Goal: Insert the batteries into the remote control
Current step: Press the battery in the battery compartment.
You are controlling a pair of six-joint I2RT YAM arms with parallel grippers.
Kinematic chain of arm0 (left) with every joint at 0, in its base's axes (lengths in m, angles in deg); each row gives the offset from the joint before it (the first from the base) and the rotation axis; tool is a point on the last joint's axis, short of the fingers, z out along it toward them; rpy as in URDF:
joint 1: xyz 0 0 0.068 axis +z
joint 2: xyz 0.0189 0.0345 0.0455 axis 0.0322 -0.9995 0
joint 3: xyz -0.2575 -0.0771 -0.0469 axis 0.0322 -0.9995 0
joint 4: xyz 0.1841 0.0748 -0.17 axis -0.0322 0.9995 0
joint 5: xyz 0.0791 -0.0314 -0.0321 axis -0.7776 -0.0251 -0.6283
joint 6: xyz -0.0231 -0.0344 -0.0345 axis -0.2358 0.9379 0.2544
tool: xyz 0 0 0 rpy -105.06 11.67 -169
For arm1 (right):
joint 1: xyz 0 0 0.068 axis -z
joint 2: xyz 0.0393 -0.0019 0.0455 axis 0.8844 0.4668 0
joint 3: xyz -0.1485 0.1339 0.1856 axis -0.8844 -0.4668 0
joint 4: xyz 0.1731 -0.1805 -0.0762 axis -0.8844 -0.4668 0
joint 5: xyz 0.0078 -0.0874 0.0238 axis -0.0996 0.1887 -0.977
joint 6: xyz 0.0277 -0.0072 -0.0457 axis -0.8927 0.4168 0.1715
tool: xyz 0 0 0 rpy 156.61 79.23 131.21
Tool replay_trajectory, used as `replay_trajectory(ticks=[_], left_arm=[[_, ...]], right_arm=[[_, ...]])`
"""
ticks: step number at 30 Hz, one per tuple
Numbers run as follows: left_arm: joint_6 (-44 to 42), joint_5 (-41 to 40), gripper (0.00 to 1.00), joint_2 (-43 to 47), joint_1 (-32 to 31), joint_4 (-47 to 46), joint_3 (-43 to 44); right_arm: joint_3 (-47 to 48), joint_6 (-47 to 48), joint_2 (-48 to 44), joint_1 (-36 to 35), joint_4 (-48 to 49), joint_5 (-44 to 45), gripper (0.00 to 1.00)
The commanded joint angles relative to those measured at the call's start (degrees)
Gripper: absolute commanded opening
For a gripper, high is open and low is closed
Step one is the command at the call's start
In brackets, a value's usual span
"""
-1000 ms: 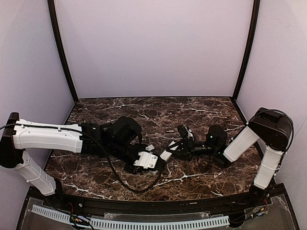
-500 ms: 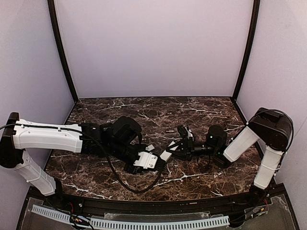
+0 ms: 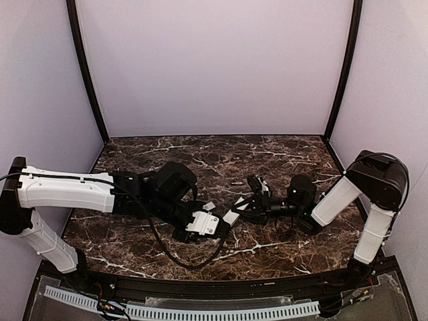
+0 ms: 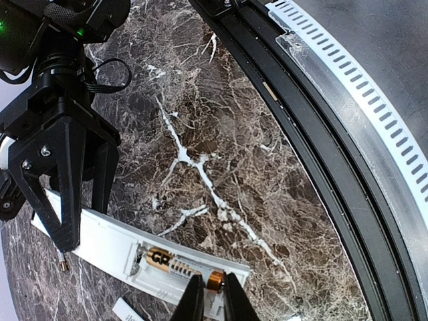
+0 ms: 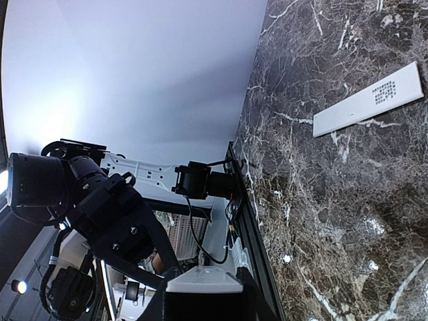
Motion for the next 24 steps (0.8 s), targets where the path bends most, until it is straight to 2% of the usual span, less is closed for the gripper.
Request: replay_trajectory(ticks=[1, 24], left_arm=[[0.14, -0.46, 0.11, 0.41, -0.09, 2.18, 1.63], [2.06, -4.27, 0.09, -4.53, 0.02, 2.86, 4.21]], right_arm=[[0.29, -0.5, 0.34, -0.84, 9.3, -0.3, 0.0], [0.63, -0.9, 0.01, -1.77, 9.75, -0.35, 0.0]])
